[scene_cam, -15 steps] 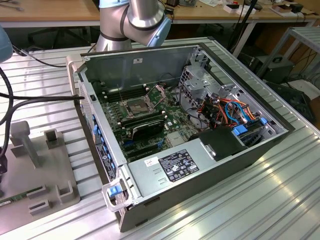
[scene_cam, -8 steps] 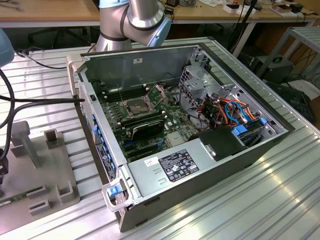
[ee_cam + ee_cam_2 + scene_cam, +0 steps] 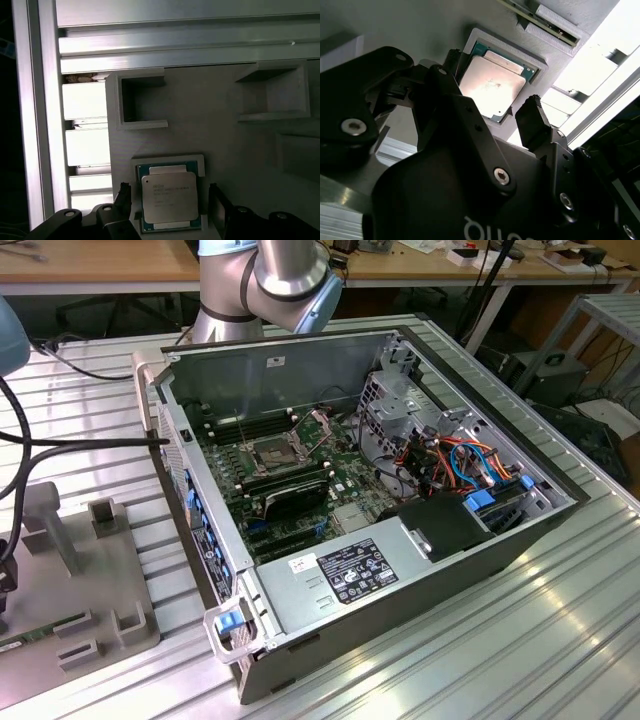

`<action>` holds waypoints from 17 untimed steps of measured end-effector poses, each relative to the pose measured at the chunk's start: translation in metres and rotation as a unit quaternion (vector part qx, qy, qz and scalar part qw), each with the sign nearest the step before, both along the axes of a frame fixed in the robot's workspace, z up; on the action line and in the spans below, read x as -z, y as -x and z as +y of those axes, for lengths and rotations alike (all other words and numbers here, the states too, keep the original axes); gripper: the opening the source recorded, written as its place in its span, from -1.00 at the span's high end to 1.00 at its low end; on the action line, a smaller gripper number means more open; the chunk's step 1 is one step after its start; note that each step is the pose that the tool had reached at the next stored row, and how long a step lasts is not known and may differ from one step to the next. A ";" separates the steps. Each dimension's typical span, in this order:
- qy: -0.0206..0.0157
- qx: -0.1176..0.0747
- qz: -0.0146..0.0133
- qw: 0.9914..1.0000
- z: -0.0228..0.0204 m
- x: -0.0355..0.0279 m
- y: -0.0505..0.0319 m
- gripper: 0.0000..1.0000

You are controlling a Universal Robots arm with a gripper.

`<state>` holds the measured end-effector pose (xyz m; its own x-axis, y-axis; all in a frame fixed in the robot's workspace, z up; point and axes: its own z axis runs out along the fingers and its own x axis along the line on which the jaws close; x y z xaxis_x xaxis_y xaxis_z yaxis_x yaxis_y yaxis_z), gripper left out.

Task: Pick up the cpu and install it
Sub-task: 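Pick up the cpu and move it towards the insertion slot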

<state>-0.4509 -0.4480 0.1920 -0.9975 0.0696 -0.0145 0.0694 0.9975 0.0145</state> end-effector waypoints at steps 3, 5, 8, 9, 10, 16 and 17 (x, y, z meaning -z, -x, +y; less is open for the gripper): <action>0.000 -0.011 0.000 1.000 0.0001 0.0001 0.0000 -0.44; 0.000 -0.019 0.000 1.000 0.0001 0.0003 0.0001 -0.44; 0.000 -0.022 0.000 1.000 0.0001 0.0003 0.0000 -0.44; 0.000 -0.022 0.000 1.000 0.0001 0.0003 0.0000 -0.44; 0.000 -0.022 0.000 1.000 0.0001 0.0003 0.0000 -0.44; 0.000 -0.034 0.000 0.999 0.0002 0.0008 -0.0001 -0.44; 0.000 -0.036 0.000 0.999 0.0002 0.0010 0.0000 -0.44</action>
